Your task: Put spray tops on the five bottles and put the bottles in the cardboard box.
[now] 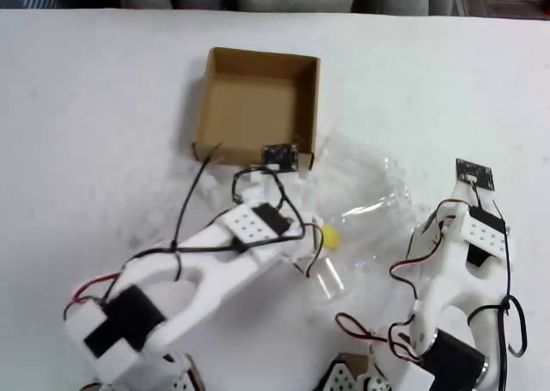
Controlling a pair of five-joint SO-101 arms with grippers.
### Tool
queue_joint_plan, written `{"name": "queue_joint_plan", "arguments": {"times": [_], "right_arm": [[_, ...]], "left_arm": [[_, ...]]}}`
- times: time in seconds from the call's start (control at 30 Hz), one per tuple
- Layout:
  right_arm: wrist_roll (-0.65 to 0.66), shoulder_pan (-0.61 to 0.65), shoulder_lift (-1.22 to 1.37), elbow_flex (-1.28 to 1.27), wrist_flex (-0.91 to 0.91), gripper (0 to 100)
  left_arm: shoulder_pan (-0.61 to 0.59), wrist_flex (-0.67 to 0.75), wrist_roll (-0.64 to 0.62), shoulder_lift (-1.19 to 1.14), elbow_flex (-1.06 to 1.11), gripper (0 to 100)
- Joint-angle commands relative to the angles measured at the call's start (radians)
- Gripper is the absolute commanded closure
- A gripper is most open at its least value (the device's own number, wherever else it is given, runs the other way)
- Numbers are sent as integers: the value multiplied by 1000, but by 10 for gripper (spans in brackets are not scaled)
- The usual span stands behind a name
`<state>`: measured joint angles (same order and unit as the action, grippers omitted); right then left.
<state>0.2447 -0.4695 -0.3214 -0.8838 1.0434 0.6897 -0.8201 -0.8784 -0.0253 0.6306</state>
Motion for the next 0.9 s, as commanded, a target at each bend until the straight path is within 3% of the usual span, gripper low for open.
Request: {"name": "queue_joint_plan", "arguments": {"times": [0.0, 0.27, 0.47, 0.5, 0.6, 0.73, 0.87], "right_arm": [[15, -1, -2, 14, -13, 981], [17, -2, -2, 12, -13, 981], [17, -5, -2, 12, -13, 981], [17, -5, -2, 12, -13, 981], [17, -4, -2, 12, -13, 981], [17, -4, -2, 12, -13, 981], [17, -5, -2, 12, -13, 981]], "left_arm": [[-13, -46, -3, -19, -86, 683], [64, -146, 109, -13, -87, 693], [54, -207, 325, -13, -97, 926], [53, -213, 371, -13, -97, 926], [35, -215, 457, -13, -95, 901], [-19, -215, 390, -13, -95, 854], [-51, -256, 334, -13, -97, 634]]}}
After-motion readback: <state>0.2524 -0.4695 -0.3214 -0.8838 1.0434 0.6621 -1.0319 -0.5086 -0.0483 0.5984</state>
